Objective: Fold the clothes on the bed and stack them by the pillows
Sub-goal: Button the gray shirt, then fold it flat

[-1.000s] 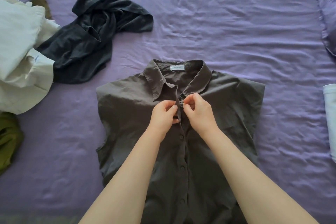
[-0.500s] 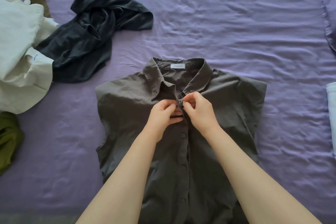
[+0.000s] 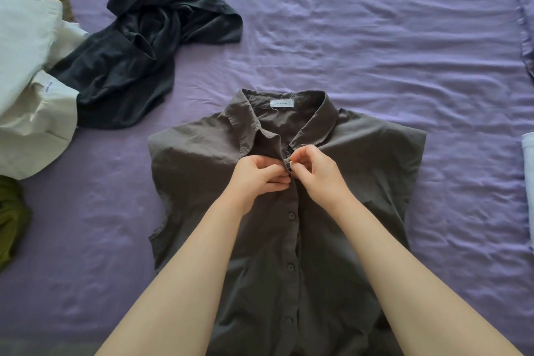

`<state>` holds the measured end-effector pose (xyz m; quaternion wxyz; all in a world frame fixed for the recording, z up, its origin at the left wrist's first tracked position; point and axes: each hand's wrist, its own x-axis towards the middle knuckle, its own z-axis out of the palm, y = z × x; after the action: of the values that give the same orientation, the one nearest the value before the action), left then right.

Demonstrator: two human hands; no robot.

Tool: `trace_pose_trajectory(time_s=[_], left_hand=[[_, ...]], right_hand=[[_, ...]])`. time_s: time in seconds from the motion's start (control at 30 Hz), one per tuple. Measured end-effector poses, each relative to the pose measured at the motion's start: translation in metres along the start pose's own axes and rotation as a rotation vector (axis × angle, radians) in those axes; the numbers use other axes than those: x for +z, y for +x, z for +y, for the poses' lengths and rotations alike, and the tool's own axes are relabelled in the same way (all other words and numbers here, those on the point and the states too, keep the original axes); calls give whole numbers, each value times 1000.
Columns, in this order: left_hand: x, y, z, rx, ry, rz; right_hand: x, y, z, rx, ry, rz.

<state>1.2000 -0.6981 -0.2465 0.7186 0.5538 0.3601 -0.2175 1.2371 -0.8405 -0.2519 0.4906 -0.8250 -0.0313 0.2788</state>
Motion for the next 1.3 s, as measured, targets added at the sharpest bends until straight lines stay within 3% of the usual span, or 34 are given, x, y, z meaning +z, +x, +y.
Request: trace_pose_trajectory(time_s=[0.17, 0.53, 0.73, 0.8, 0.9, 1.03, 1.1, 1.2, 1.3], left_hand=[[-2, -1, 1, 24, 11, -26], [5, 4, -2, 122, 290, 117], [12, -2, -14, 322, 606, 268], [14, -3, -15, 323, 560, 309], [17, -2, -12, 188, 283, 313], [13, 1, -4, -6, -9, 195], [9, 1, -1, -34, -37, 134], [5, 1, 0, 36, 258, 102], [1, 3, 11, 208, 648, 185]], right_hand=[[0, 2, 0, -6, -13, 6], [1, -7, -3, 42, 66, 113], [10, -7, -10, 22, -170, 199], [13, -8, -12, 7, -172, 214], [15, -7, -13, 10, -127, 230], [13, -8, -10, -8, -143, 230], [12, -7, -10, -57, -283, 226], [3, 0, -7, -131, -595, 243], [-16, 16, -10, -351, -650, 304]])
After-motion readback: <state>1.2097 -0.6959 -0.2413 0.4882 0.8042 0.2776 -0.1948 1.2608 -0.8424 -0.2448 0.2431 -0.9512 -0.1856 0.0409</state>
